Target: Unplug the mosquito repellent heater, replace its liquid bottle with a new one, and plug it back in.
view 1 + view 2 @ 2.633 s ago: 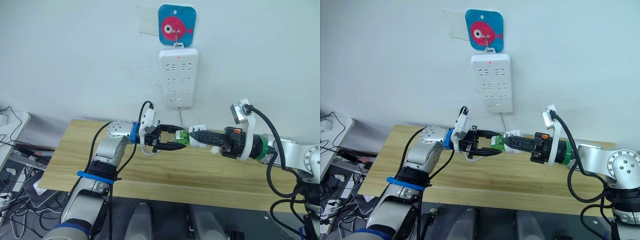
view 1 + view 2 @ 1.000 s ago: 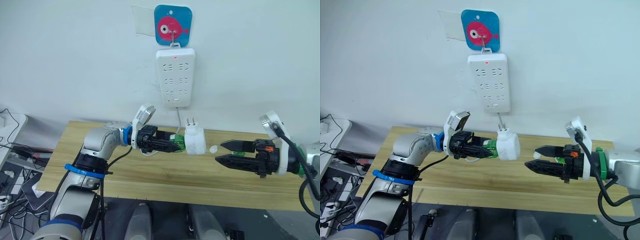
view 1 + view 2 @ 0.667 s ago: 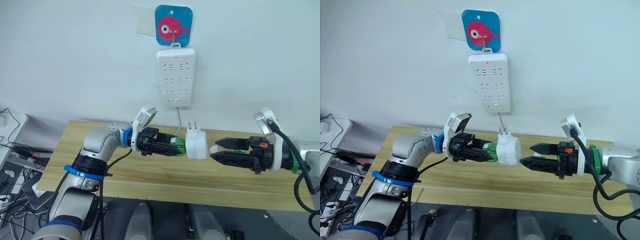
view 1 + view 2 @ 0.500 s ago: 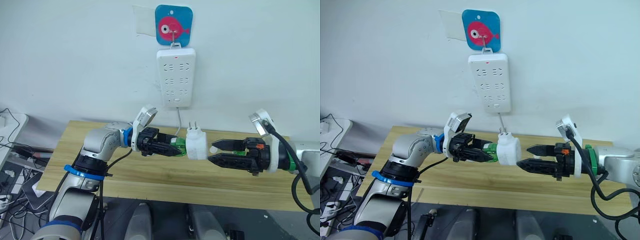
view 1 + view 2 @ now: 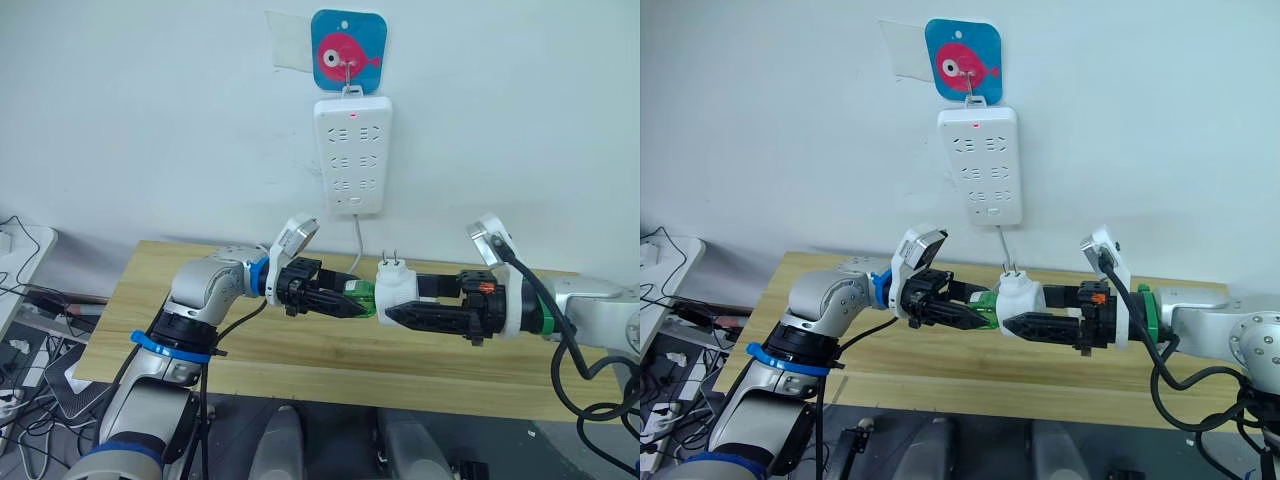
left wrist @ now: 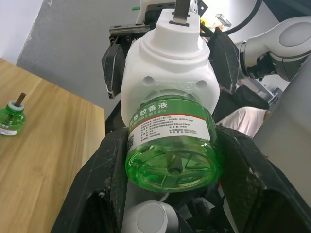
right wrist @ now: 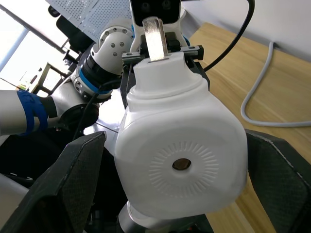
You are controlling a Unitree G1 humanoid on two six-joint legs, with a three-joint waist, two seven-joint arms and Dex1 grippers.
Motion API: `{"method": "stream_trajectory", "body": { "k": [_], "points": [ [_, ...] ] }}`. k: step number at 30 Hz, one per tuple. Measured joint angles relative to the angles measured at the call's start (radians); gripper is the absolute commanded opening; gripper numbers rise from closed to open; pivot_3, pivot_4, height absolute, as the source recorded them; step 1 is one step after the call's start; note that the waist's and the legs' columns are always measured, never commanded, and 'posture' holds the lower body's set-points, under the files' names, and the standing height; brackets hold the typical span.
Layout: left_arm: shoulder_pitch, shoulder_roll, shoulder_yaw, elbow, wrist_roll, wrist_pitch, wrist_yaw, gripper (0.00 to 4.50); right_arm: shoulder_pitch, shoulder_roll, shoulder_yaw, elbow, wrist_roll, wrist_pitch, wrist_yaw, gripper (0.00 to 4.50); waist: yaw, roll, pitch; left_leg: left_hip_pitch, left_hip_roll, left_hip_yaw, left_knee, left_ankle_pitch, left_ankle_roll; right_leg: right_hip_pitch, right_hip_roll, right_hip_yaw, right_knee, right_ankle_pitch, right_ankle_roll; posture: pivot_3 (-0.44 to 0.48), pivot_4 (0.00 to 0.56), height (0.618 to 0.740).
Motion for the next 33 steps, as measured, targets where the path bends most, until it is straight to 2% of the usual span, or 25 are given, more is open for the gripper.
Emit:
{"method": "stream_trajectory", "body": {
  "k": [3,9,15,16,17,20,25,28,33],
  "points": [
    [0.001,0.001,0.000,-0.002,-0.004,-0.001,-0.004,2.23,-0.002,-0.001,0.003,0.006,0.016,0.001,-0.011,3.15,0.000,0.000,0.000,0.000,0.000,0.000,0.000,0.000,0.000,0.000,0.000,0.000,0.000,0.000,0.000,-0.009,0.221,0.740],
    [0.006,0.003,0.002,-0.001,-0.012,0.000,-0.005,2.23,-0.012,-0.003,0.011,0.011,0.033,0.005,-0.024,3.06,0.000,0.000,0.000,0.000,0.000,0.000,0.000,0.000,0.000,0.000,0.000,0.000,0.000,0.000,0.000,-0.005,0.220,0.740],
    [0.003,0.002,-0.001,0.001,0.023,-0.065,0.007,4.15,0.000,-0.004,0.007,0.021,0.066,-0.001,-0.059,3.06,0.001,0.000,0.000,0.000,0.000,0.000,0.000,0.000,0.000,0.000,0.000,0.000,0.000,0.000,0.000,-0.005,0.220,0.740],
    [0.001,0.006,-0.003,0.003,0.043,-0.103,0.003,4.42,0.014,-0.004,0.004,0.023,0.066,-0.005,-0.072,3.06,0.002,0.000,0.000,0.000,0.000,0.000,0.000,0.000,0.000,0.000,0.000,0.000,0.000,0.000,0.000,-0.011,0.219,0.740],
    [0.000,0.013,-0.005,0.006,0.069,-0.150,-0.002,4.50,0.028,-0.004,0.001,0.026,0.065,-0.009,-0.086,3.06,0.002,0.000,0.000,0.000,0.000,0.000,0.000,0.000,0.000,0.000,0.000,0.000,0.000,0.000,0.000,-0.011,0.219,0.740],
    [-0.010,0.019,-0.020,0.034,0.182,-0.354,0.012,4.50,0.069,-0.005,-0.016,0.035,0.065,-0.026,-0.155,3.06,0.005,0.000,0.000,0.000,0.000,0.001,0.000,0.000,0.000,0.000,0.000,0.001,0.000,0.000,0.000,-0.011,0.219,0.740],
    [-0.016,-0.064,-0.053,0.098,0.404,-0.722,0.192,4.50,0.099,0.004,-0.027,0.044,0.046,-0.055,-0.300,3.06,0.011,0.000,0.000,-0.001,-0.001,0.001,0.000,0.000,0.000,0.000,-0.001,0.001,0.000,0.000,0.000,-0.005,0.219,0.740],
    [-0.016,-0.077,-0.090,0.119,0.517,-0.918,0.263,4.50,0.114,0.018,-0.027,0.054,0.053,-0.070,-0.387,3.06,0.010,0.000,0.000,0.000,-0.001,0.002,0.000,0.000,0.000,0.000,-0.001,0.002,0.000,0.000,0.000,-0.010,0.216,0.740],
    [-0.017,-0.082,-0.127,0.167,0.645,-1.122,0.363,4.50,0.127,0.053,-0.019,0.055,0.111,-0.105,-0.527,3.06,0.008,0.000,0.000,0.000,-0.001,0.002,0.000,0.000,0.000,0.000,-0.001,0.002,0.000,0.000,0.000,-0.016,0.213,0.740]
  ]
}}
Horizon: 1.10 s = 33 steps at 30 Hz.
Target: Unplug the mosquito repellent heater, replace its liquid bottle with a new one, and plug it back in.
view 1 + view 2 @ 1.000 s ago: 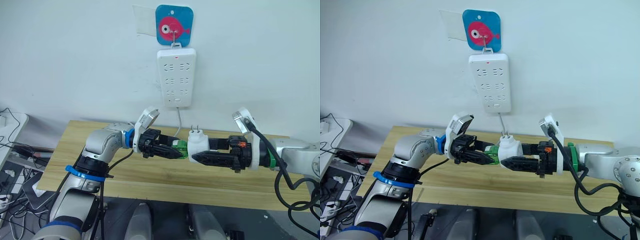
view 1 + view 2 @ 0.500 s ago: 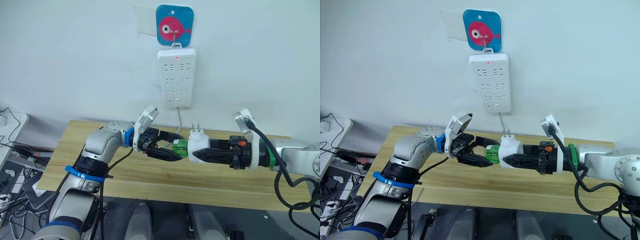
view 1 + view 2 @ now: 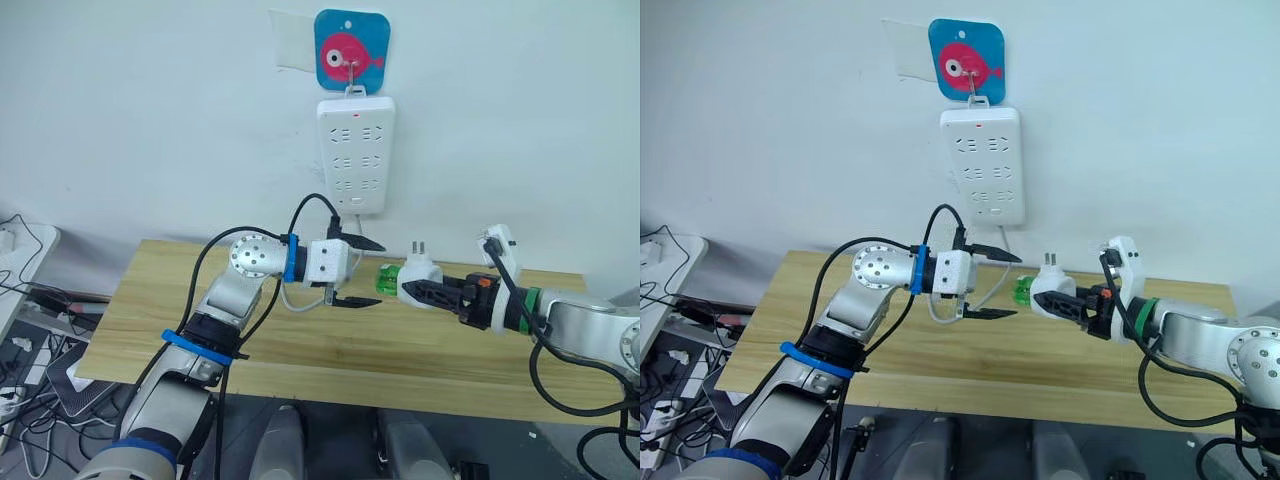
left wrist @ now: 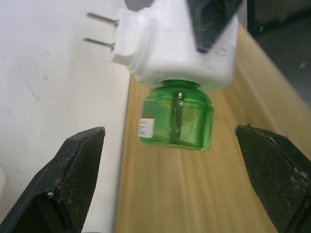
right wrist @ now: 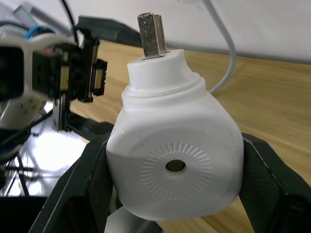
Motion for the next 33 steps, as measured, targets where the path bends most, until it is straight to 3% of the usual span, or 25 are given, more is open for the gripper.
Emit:
{"method": "stream_trajectory", "body": {
  "k": [14,21,29,33],
  "points": [
    [-0.019,-0.038,-0.052,0.018,0.147,-0.077,0.162,4.50,-0.004,0.031,0.043,-0.017,0.091,-0.072,-0.164,3.06,-0.001,0.000,0.000,0.000,0.000,0.000,0.000,0.000,0.000,0.000,0.000,0.000,0.001,0.000,0.000,-0.018,0.200,0.740],
    [-0.018,-0.037,-0.075,0.015,0.158,-0.072,0.168,2.38,-0.021,0.038,0.074,-0.034,0.124,-0.099,-0.199,3.06,0.000,0.000,0.000,0.000,0.000,0.000,0.000,0.000,0.000,0.000,0.000,0.000,0.000,0.000,0.000,-0.014,0.202,0.740],
    [-0.017,-0.030,-0.080,0.016,0.160,-0.072,0.166,2.26,-0.022,0.039,0.092,-0.035,0.133,-0.114,-0.217,3.06,0.000,0.000,0.000,0.000,0.000,0.000,0.000,0.000,0.000,0.000,0.000,0.000,0.001,0.000,0.000,-0.020,0.203,0.740],
    [-0.017,-0.045,-0.076,0.035,0.146,-0.057,0.179,2.26,-0.019,0.042,0.087,-0.054,0.101,-0.126,-0.195,4.43,0.000,0.000,0.000,0.000,0.000,0.000,0.000,0.000,0.000,0.000,0.000,0.000,0.001,0.000,0.000,-0.030,0.203,0.740]
  ]
}}
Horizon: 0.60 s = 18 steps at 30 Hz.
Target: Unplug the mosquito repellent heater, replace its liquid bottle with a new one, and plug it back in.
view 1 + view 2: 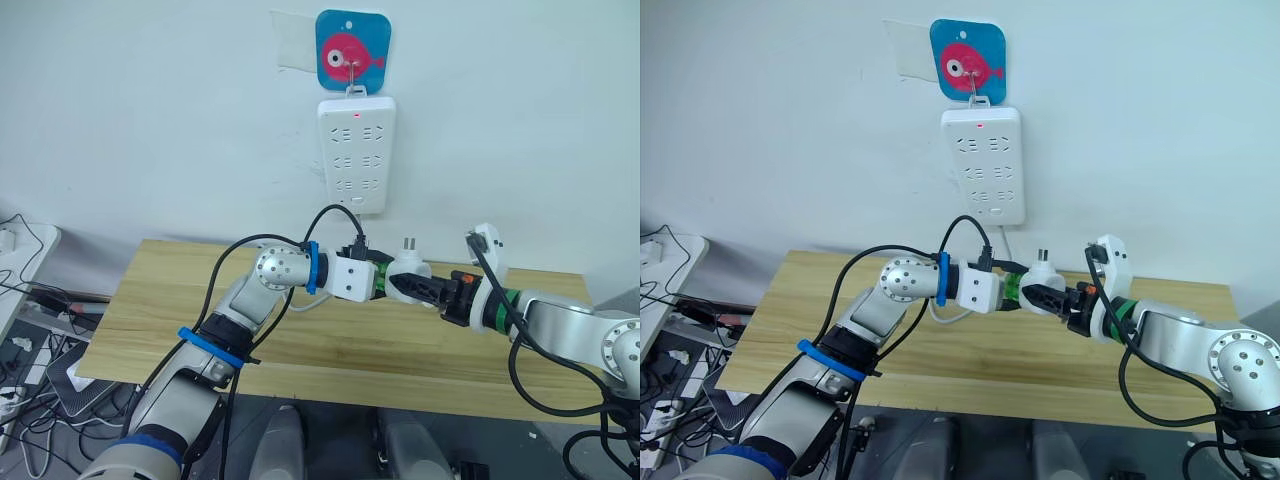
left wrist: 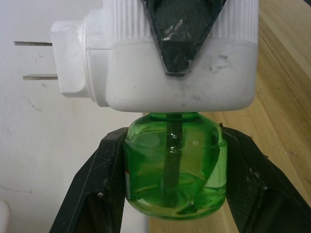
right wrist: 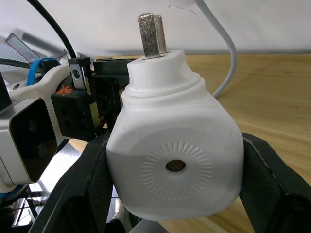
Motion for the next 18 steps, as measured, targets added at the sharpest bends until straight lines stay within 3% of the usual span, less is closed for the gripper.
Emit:
{"method": "stream_trajectory", "body": {
  "k": [7,12,18],
  "points": [
    [0.066,-0.090,0.081,0.040,-0.156,0.073,0.019,2.26,0.202,0.019,-0.105,-0.213,-0.291,-0.101,0.135,4.47,0.000,0.000,-0.001,0.000,0.000,-0.001,0.000,0.000,0.000,0.000,0.000,-0.001,-0.001,0.000,0.000,-0.059,0.197,0.740],
    [0.089,-0.192,0.134,0.027,-0.286,0.203,0.043,2.26,0.290,0.168,-0.094,-0.327,-0.541,-0.228,0.198,4.47,-0.005,0.000,-0.002,0.001,0.000,-0.001,0.002,0.001,-0.001,0.001,0.001,0.000,0.001,0.001,0.001,-0.088,0.191,0.740],
    [0.124,-0.257,0.181,-0.037,-0.402,0.347,0.068,2.26,0.285,0.335,-0.014,-0.338,-0.751,-0.312,0.198,4.47,-0.028,0.002,-0.005,0.002,0.000,0.000,0.002,0.002,-0.003,0.001,0.001,0.001,0.002,0.001,0.002,-0.101,0.187,0.740]
  ]
}}
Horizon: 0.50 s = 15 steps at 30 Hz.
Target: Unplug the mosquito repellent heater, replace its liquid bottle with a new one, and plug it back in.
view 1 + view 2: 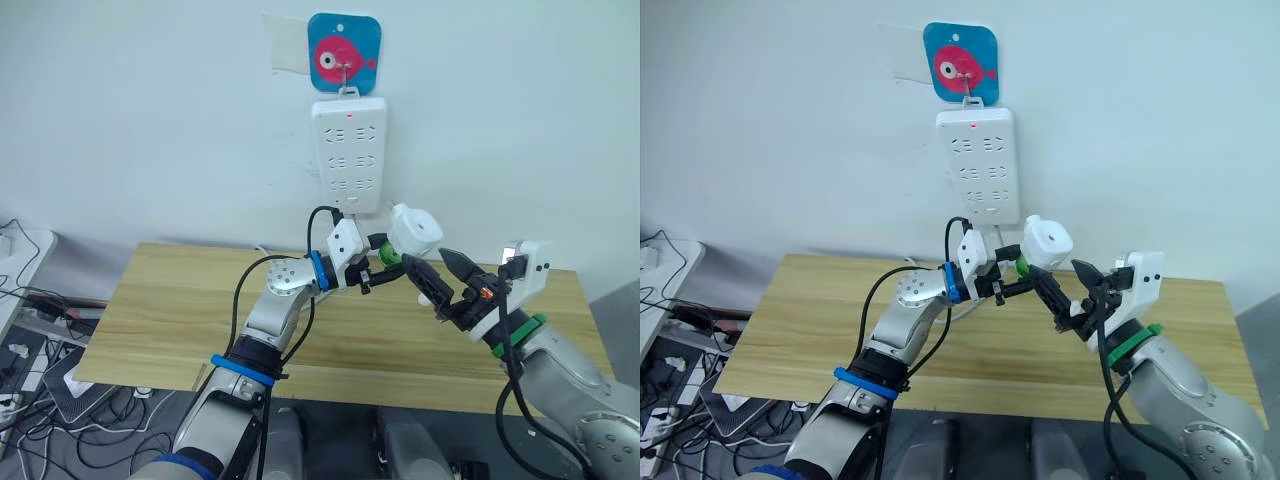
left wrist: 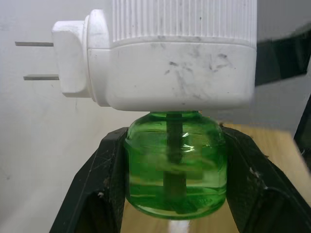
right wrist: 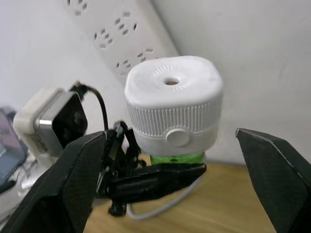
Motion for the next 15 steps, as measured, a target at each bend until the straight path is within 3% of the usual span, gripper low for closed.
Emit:
{"method": "stream_trajectory", "body": {
  "k": [12,15],
  "points": [
    [0.084,0.009,-0.004,-0.182,-0.103,0.205,-0.027,2.26,-0.070,0.091,0.036,0.037,-0.176,-0.010,0.039,4.47,-0.007,0.004,-0.008,0.001,0.000,0.000,0.000,0.000,0.000,0.000,0.000,0.000,0.001,0.000,0.000,-0.067,0.185,0.740],
    [0.093,0.010,-0.004,-0.187,-0.103,0.218,-0.025,2.26,-0.073,0.092,0.037,0.043,-0.180,-0.001,0.058,3.85,-0.005,0.004,-0.009,0.001,0.000,0.000,0.000,0.000,0.000,0.000,0.000,0.001,0.001,0.000,0.000,-0.062,0.183,0.740]
  ]
}}
